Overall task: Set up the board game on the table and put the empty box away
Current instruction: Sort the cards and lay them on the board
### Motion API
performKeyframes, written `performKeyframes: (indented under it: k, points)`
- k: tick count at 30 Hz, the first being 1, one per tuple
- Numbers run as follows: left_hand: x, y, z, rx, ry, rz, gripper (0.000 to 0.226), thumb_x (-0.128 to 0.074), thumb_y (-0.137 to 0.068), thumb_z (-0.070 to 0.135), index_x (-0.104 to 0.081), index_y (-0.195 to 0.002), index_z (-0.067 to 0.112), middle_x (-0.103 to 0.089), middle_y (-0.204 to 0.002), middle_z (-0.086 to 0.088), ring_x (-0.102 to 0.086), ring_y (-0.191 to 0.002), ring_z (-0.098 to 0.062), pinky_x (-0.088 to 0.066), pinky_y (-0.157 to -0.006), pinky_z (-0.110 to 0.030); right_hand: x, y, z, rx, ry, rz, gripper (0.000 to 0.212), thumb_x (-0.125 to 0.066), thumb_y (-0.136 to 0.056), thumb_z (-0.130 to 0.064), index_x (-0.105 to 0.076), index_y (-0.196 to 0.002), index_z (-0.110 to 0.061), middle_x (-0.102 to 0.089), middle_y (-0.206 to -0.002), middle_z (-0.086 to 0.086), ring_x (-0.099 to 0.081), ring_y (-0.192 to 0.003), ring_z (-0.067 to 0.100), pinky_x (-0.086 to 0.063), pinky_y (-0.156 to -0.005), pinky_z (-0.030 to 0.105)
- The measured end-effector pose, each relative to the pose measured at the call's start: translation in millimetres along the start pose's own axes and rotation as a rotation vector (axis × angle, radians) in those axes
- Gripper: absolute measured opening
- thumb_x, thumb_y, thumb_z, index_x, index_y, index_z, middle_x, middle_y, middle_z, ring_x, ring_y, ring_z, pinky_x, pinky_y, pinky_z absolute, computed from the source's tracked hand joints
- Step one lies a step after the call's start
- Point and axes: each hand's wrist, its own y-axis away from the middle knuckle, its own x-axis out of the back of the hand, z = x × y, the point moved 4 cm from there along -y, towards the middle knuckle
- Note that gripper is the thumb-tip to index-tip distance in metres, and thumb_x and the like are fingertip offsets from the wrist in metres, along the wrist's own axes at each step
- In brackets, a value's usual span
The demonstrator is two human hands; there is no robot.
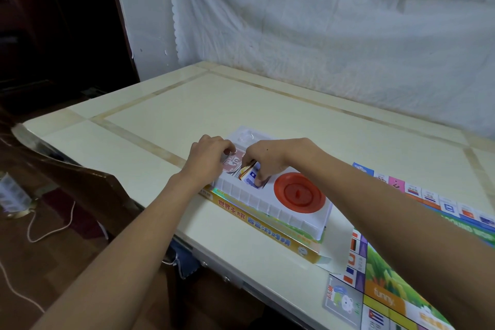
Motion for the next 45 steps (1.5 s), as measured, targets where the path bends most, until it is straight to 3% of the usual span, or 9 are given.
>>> performKeyframes:
  k: [10, 16, 21, 26, 31, 36, 38, 41, 45]
  points:
    - [-0.7, -0.9, -0.6, -0.014, -0.013, 0.017, 0.049, -0.047, -0.083, -0.007, -0.066, -0.115, 0.025, -0.065, -0.109, 0.002, -0.049, -0.103, -0.029, -0.032, -0.075, -0.034, 16.5, 17.2, 9.0, 0.105, -0.146, 0.056, 0.025, -0.078, -0.077, -0.022, -0.062, -0.095, -0.017, -0.067, -0.093, 0.0, -0.059, -0.083, 0.016, -0.045, -0.074, 0.032]
    - [1.4, -3.2, -0.3, -0.086, -0.043, 0.051, 0.046, -0.056, -0.078, -0.007, -0.067, -0.112, 0.021, -0.064, -0.105, -0.003, -0.052, -0.099, -0.029, -0.039, -0.075, -0.036, 37.9, 55.8, 45.3, 0.128, -0.951, 0.596, 0.038, -0.074, -0.077, -0.027, -0.061, -0.098, 0.002, -0.061, -0.089, 0.018, -0.054, -0.081, 0.02, -0.042, -0.073, 0.036]
    - [26.3, -8.8, 17.3, -0.134, -0.016, 0.221, 0.042, -0.057, -0.074, -0.009, -0.069, -0.106, 0.015, -0.063, -0.101, -0.005, -0.057, -0.099, -0.031, -0.043, -0.079, -0.04, 16.7, 86.6, 59.8, 0.072, -1.411, 0.723, 0.023, -0.061, -0.095, -0.016, -0.061, -0.114, -0.002, -0.064, -0.089, 0.009, -0.06, -0.076, 0.021, -0.052, -0.069, 0.034]
    - [50.6, -7.2, 100.2, -0.172, 0.568, 0.366, 0.029, -0.045, -0.092, 0.004, -0.071, -0.104, 0.01, -0.067, -0.102, -0.004, -0.061, -0.094, -0.014, -0.046, -0.086, -0.022, -9.0, 123.0, 57.0, 0.167, -1.898, 0.694, 0.02, -0.043, -0.103, -0.016, -0.06, -0.098, -0.007, -0.065, -0.076, 0.003, -0.064, -0.071, 0.017, -0.055, -0.081, 0.038]
    - [4.7, -5.3, 212.4, 0.013, 1.297, -0.222, 0.035, -0.046, -0.101, 0.041, -0.065, -0.112, 0.013, -0.066, -0.109, -0.006, -0.063, -0.101, -0.016, -0.046, -0.088, -0.03, -35.6, 174.0, 65.5, 0.106, -1.958, 0.749, 0.022, -0.041, -0.104, -0.012, -0.06, -0.097, -0.001, -0.068, -0.08, 0.008, -0.067, -0.075, 0.017, -0.058, -0.077, 0.033]
    - [-44.2, 2.3, 279.1, 0.134, 1.58, -0.344, 0.026, -0.051, -0.099, 0.033, -0.067, -0.092, 0.013, -0.07, -0.099, -0.013, -0.065, -0.092, -0.026, -0.053, -0.088, -0.042, -72.0, 218.0, 88.2, -0.112, -2.086, 0.852, 0.021, -0.051, -0.1, -0.013, -0.059, -0.109, 0.004, -0.064, -0.105, 0.018, -0.066, -0.093, 0.025, -0.057, -0.081, 0.038]
    - [-58.5, 9.3, 307.4, 0.23, 1.774, -0.402, 0.028, -0.046, -0.102, 0.031, -0.063, -0.094, 0.009, -0.072, -0.09, -0.015, -0.068, -0.082, -0.027, -0.056, -0.077, -0.037, -88.7, 246.2, 100.2, -0.213, -1.973, 0.891, 0.028, -0.056, -0.099, -0.024, -0.06, -0.112, 0.0, -0.068, -0.108, 0.015, -0.067, -0.097, 0.022, -0.058, -0.081, 0.033]
    - [-74.5, 15.0, 334.6, 0.408, 1.953, -0.414, 0.022, -0.048, -0.1, 0.027, -0.059, -0.089, 0.011, -0.068, -0.069, -0.009, -0.068, -0.062, -0.023, -0.057, -0.058, -0.029, -109.1, 298.6, 118.0, -0.535, -1.163, 1.047, 0.03, -0.071, -0.086, -0.042, -0.061, -0.096, -0.015, -0.067, -0.1, 0.003, -0.062, -0.086, 0.011, -0.049, -0.074, 0.024]
    - [-97.6, 23.9, 348.8, 0.529, 1.972, -0.608, 0.014, -0.06, -0.094, 0.025, -0.05, -0.099, 0.017, -0.055, -0.067, -0.007, -0.057, -0.057, -0.02, -0.054, -0.053, -0.03, -119.2, 326.0, 117.7, -0.46, -0.329, 1.134, 0.034, -0.081, -0.07, -0.039, -0.063, -0.096, -0.025, -0.051, -0.106, -0.004, -0.043, -0.104, 0.015, -0.033, -0.08, 0.03]
